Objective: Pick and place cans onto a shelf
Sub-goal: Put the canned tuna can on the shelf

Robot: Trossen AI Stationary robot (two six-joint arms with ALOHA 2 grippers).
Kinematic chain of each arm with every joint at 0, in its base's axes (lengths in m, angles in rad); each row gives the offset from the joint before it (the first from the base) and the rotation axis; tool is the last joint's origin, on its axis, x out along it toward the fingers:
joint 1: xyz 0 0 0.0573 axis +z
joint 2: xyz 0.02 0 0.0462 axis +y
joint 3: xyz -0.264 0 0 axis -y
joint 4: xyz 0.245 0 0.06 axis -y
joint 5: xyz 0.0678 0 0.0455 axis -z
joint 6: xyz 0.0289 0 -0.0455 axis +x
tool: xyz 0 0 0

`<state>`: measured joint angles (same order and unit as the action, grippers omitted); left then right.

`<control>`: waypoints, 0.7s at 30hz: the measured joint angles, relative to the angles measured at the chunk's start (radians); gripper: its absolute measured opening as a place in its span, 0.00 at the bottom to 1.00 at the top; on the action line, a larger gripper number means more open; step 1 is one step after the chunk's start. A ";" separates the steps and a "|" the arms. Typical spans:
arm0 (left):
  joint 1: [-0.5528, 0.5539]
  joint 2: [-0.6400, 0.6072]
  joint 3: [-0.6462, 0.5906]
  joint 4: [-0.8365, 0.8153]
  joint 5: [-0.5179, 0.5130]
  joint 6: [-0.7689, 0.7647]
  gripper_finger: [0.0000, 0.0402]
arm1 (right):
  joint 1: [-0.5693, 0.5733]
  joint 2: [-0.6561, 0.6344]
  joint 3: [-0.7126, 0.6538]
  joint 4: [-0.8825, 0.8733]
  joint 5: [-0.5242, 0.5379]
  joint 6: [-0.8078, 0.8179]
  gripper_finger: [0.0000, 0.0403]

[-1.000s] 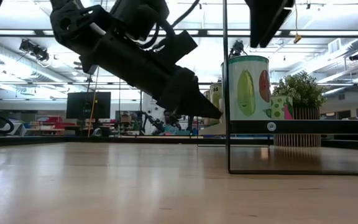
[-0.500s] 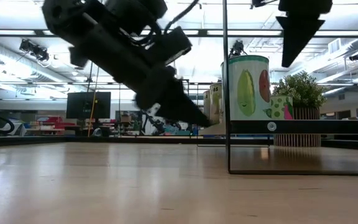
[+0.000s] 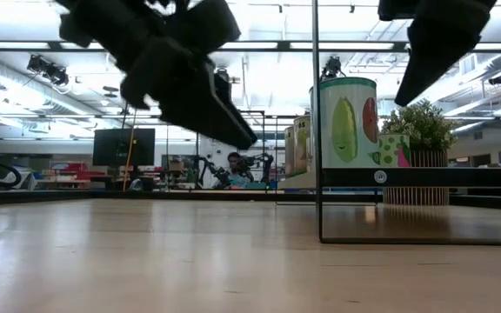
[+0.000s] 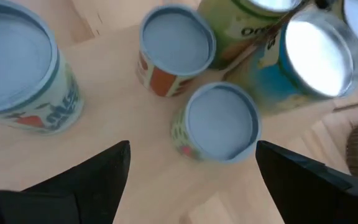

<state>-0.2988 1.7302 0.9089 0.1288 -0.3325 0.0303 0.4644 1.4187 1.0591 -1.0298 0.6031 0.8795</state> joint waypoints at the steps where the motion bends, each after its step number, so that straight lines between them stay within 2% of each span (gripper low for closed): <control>1: -0.003 -0.014 0.000 -0.011 0.000 -0.009 0.72 | 0.000 -0.015 -0.020 0.022 0.012 -0.020 0.88; 6: -0.010 -0.102 0.000 -0.148 0.036 -0.107 0.72 | 0.001 -0.084 -0.097 0.074 0.094 -0.124 0.88; 11: -0.015 -0.175 0.000 -0.250 0.123 -0.317 0.72 | 0.012 -0.146 -0.170 0.238 0.180 -0.303 0.88; 15: -0.041 -0.202 0.000 -0.288 0.176 -0.466 0.72 | 0.013 -0.193 -0.229 0.416 0.166 -0.483 0.88; 19: -0.081 -0.210 0.004 -0.305 0.241 -0.588 0.72 | 0.013 -0.235 -0.264 0.478 0.155 -0.566 0.88; 21: -0.109 -0.208 0.030 -0.365 0.252 -0.651 0.72 | 0.013 -0.250 -0.275 0.515 0.156 -0.603 0.88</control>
<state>-0.4077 1.5218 0.9393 -0.2366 -0.0801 -0.6206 0.4777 1.1683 0.7839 -0.5151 0.7589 0.2766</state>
